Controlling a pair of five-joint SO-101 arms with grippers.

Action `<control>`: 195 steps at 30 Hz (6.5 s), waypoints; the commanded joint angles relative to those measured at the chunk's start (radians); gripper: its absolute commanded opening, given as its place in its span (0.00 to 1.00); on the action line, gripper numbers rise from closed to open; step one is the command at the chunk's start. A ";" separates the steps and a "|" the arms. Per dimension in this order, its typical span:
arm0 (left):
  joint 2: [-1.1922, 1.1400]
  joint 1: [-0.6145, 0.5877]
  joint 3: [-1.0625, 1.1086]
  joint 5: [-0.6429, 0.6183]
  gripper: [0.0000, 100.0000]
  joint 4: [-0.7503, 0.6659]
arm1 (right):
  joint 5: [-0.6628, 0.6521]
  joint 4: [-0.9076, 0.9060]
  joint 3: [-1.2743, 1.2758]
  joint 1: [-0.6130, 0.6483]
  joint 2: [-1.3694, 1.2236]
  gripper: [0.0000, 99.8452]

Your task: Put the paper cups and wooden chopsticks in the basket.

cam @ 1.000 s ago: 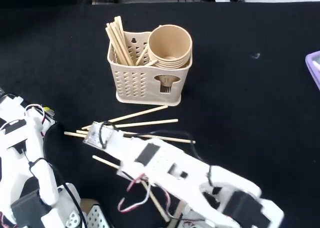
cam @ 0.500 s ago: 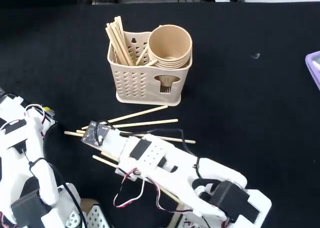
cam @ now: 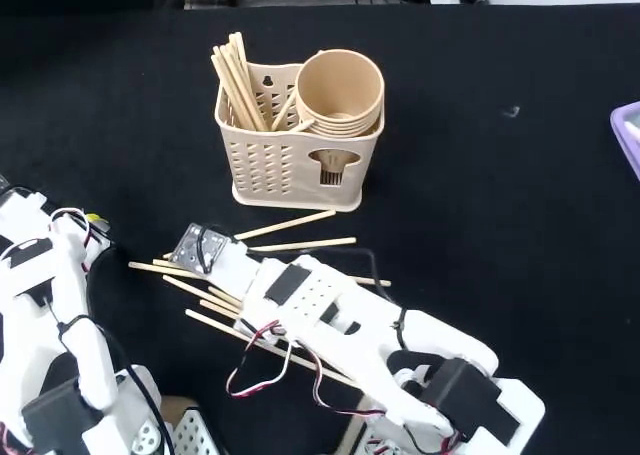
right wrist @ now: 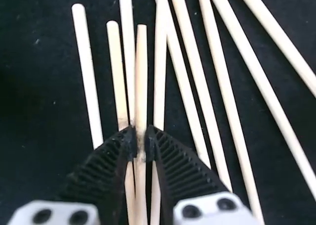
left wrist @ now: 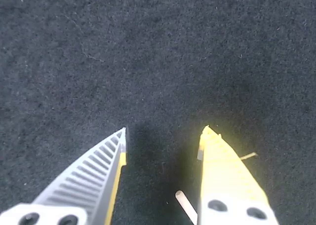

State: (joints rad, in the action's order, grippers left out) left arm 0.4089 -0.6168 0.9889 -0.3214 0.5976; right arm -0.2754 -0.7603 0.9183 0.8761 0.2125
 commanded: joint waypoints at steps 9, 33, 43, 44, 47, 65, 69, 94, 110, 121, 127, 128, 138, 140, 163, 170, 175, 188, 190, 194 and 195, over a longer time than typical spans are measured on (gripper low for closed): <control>0.035 -0.007 -0.010 -0.005 0.24 -0.020 | 0.048 -0.032 -0.028 0.069 0.022 0.14; 0.035 -0.007 -0.010 -0.005 0.24 -0.020 | 0.035 -0.107 0.025 -0.101 0.349 0.01; 0.035 -0.007 -0.008 -0.005 0.24 -0.018 | 0.046 -0.132 -0.067 -0.264 0.780 0.01; 0.035 -0.007 -0.008 -0.005 0.24 -0.018 | 0.048 -0.129 -0.104 -0.270 0.806 0.01; 0.035 -0.007 -0.008 -0.005 0.24 -0.018 | 0.048 -0.124 -0.246 -0.272 0.829 0.01; 0.035 0.001 0.028 -0.005 0.24 -0.051 | 0.232 0.703 -0.642 -0.364 0.286 0.01; 0.035 0.001 0.056 -0.005 0.24 -0.104 | 0.229 0.730 -0.671 -0.391 0.166 0.01; 0.035 0.001 0.054 -0.005 0.24 -0.104 | 0.230 0.483 -0.415 -0.379 0.349 0.14; 0.035 0.001 0.054 -0.005 0.24 -0.104 | 0.206 0.057 0.217 -0.009 0.685 0.13; 0.035 0.001 0.054 -0.005 0.24 -0.104 | 0.146 0.121 0.314 0.255 0.409 0.27; 0.035 0.001 0.054 -0.005 0.24 -0.104 | 0.143 0.106 0.246 0.219 0.289 0.27; 0.035 0.001 0.054 -0.005 0.24 -0.104 | 0.135 0.106 0.232 0.201 0.266 0.27; 0.035 0.001 0.054 -0.005 0.24 -0.104 | -0.054 -0.021 0.065 0.087 0.025 0.07; 0.035 -0.001 0.054 -0.005 0.24 -0.104 | -0.054 -0.021 0.059 0.087 0.030 0.01; 0.035 -0.001 0.053 -0.005 0.24 -0.104 | -0.032 -0.084 -0.199 -0.295 0.803 0.01; 0.035 -0.001 0.053 -0.005 0.24 -0.104 | 0.325 0.512 -0.200 -0.394 0.803 0.01; 0.035 -0.001 0.053 -0.005 0.24 -0.104 | 0.334 0.845 -0.208 -0.400 0.628 0.01; 0.035 -0.001 0.053 -0.005 0.24 -0.104 | 0.333 0.954 -0.369 -0.405 0.205 0.01; 0.035 -0.001 0.054 -0.005 0.24 -0.104 | 0.333 0.933 -0.367 -0.405 0.183 0.01; 0.035 -0.001 0.054 -0.005 0.24 -0.104 | 0.338 0.736 -0.392 -0.399 0.197 0.15; 0.035 -0.001 0.054 -0.005 0.24 -0.104 | 0.339 0.671 -0.406 -0.399 0.213 0.19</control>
State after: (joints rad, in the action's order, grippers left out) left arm 0.4089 -0.6153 1.0549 -0.3214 0.5056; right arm 0.0529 0.0453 0.6068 0.4941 0.3905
